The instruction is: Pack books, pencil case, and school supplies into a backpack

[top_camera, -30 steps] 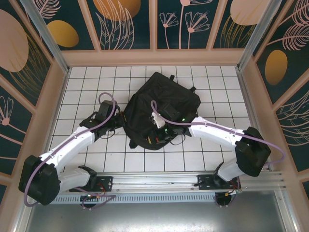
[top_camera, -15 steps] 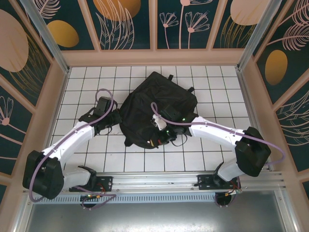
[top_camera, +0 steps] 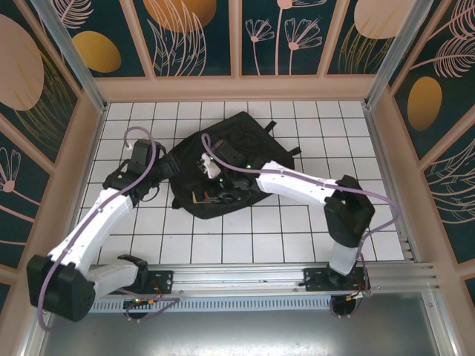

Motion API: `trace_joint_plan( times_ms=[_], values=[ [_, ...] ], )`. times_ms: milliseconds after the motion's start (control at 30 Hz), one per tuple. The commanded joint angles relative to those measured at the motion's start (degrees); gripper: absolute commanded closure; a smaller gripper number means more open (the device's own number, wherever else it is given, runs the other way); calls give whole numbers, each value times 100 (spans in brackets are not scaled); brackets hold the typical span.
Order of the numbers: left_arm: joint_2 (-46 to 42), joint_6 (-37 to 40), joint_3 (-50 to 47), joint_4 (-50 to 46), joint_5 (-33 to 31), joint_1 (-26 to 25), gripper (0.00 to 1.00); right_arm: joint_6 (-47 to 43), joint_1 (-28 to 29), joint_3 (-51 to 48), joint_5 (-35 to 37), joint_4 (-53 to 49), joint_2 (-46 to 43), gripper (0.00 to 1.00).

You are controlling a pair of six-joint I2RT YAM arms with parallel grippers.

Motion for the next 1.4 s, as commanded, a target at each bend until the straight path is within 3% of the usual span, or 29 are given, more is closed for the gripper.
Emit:
trace_joint_plan(
  times_ms=[0,133,300,633,867,967,1367],
  values=[
    [-317,-475,-101,-740,-181,15,27,345,-7,650,-391,562,448,100],
    [-327,-842,-367,-518,434,14,29,230,93,1160,-390,398,921,100],
    [-57,-1340,-752,-112,860,15,42,327,122,1057,-354,618,1024,100],
    [346,-1599,-847,372,1089,15,54,253,228,1000,-326,638,1067,100],
    [396,-1457,-747,268,837,15,87,-2,233,890,-236,325,998,100],
    [346,-1360,-775,211,681,11,97,-143,221,837,-282,152,964,100],
    [170,-1098,-817,104,343,27,99,-581,116,109,-388,-213,535,100]
  ],
)
